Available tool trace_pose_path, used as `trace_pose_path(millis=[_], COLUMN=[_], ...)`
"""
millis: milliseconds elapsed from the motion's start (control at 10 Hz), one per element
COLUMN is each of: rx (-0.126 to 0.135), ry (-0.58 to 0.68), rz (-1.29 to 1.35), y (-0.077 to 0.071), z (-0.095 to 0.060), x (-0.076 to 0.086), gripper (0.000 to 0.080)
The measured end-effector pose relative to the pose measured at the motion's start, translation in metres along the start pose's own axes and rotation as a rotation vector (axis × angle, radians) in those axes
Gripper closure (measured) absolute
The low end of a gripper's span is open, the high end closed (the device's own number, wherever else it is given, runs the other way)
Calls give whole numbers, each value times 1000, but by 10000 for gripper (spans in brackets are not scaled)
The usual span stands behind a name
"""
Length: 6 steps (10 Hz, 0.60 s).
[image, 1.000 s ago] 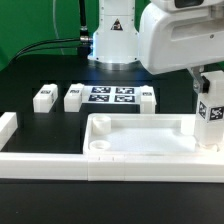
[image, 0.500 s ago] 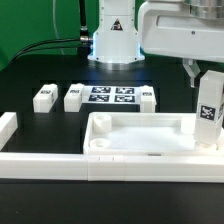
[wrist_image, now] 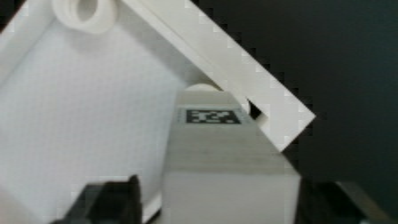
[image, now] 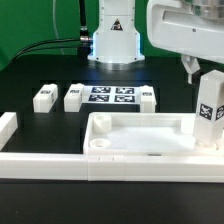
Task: Assemble desk
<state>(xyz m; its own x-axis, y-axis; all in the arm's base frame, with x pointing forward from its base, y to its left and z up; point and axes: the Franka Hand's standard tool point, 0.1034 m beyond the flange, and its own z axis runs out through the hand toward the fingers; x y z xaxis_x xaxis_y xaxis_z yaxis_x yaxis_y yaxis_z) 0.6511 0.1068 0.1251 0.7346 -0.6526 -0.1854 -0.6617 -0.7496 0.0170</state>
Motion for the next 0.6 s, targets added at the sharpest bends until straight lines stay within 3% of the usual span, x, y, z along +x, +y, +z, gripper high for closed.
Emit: trace_pose_path(millis=[100,200,600], rx=[-2,-2,-5], ry=[3,2,1], rz=[-74,-159,-495], y=[-2,-2,-1], z=[0,0,1], x=[-2,-2,-1], gripper=[303,183,152])
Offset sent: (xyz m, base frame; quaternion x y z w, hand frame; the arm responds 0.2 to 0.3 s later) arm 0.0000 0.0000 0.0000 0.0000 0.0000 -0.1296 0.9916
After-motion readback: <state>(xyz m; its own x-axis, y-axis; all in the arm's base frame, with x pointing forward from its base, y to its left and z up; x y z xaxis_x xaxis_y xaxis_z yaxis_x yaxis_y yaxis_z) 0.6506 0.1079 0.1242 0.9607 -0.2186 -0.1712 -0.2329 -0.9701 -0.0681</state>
